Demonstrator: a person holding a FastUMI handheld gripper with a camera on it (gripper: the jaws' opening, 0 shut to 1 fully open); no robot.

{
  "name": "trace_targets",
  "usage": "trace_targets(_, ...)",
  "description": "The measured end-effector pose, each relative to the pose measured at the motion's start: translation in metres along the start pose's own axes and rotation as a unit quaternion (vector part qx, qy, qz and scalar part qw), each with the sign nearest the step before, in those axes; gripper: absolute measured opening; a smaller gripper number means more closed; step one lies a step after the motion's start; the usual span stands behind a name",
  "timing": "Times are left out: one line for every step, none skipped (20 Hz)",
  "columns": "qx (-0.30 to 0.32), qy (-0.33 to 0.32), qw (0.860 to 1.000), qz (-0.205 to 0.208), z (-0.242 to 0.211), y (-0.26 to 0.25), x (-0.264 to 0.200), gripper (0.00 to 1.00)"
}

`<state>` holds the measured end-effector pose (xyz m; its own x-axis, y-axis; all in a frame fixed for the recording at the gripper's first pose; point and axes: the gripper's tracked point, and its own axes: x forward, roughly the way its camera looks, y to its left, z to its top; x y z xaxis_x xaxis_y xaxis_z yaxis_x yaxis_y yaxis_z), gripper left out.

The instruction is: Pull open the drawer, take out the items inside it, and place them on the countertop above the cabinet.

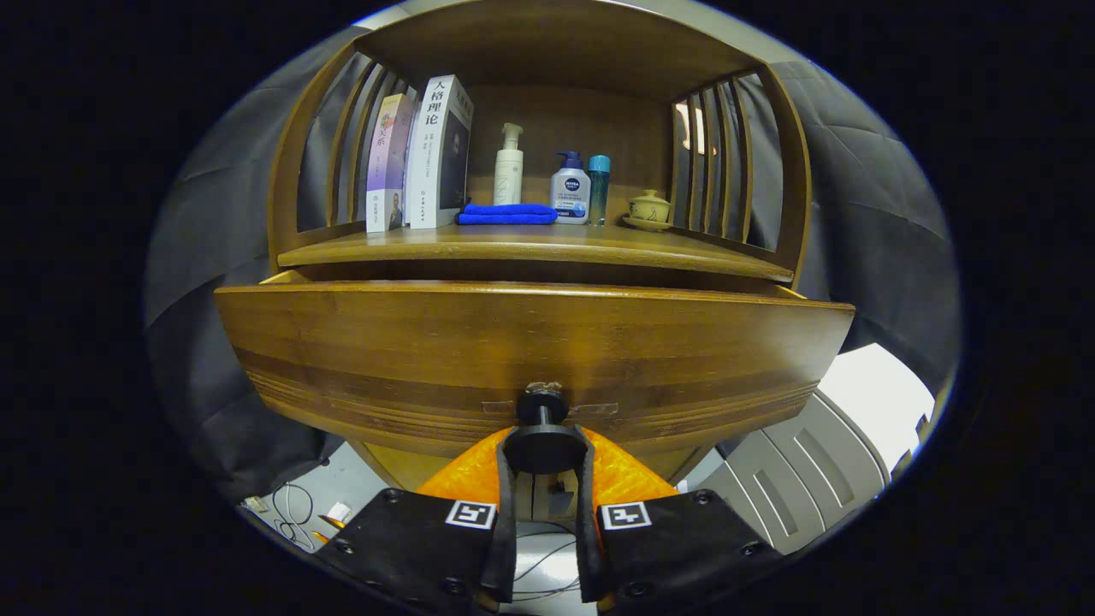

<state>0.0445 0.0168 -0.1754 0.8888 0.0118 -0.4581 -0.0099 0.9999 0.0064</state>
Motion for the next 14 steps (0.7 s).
trace_targets(0.000, 0.001, 1.000, -0.002, -0.002, -0.001, -0.004, 0.30)
trace_targets(0.001, 0.002, 1.000, -0.004, -0.003, -0.002, -0.007, 0.31)
trace_targets(0.002, 0.001, 1.000, -0.006, -0.005, -0.004, -0.010, 0.31)
trace_targets(0.005, 0.001, 1.000, -0.007, -0.006, -0.005, -0.013, 0.31)
trace_targets(0.009, 0.000, 1.000, -0.007, -0.007, -0.005, -0.016, 0.31)
trace_targets(0.010, 0.000, 1.000, -0.008, -0.008, -0.005, -0.019, 0.31)
trace_targets(0.007, 0.000, 1.000, -0.010, -0.010, -0.006, -0.023, 0.31)
trace_targets(0.005, 0.000, 1.000, -0.011, -0.011, -0.007, -0.026, 0.31)
trace_targets(0.006, 0.000, 1.000, -0.012, -0.012, -0.007, -0.027, 0.31)
trace_targets(0.007, 0.000, 1.000, -0.011, -0.013, -0.008, -0.030, 0.31)
trace_targets(0.008, -0.001, 1.000, -0.011, -0.016, -0.008, -0.034, 0.31)
trace_targets(0.011, -0.001, 1.000, -0.012, -0.017, -0.009, -0.037, 0.30)
trace_targets(0.012, -0.001, 1.000, -0.012, -0.019, -0.010, -0.040, 0.31)
trace_targets(0.012, 0.001, 1.000, -0.014, -0.020, -0.011, -0.043, 0.30)
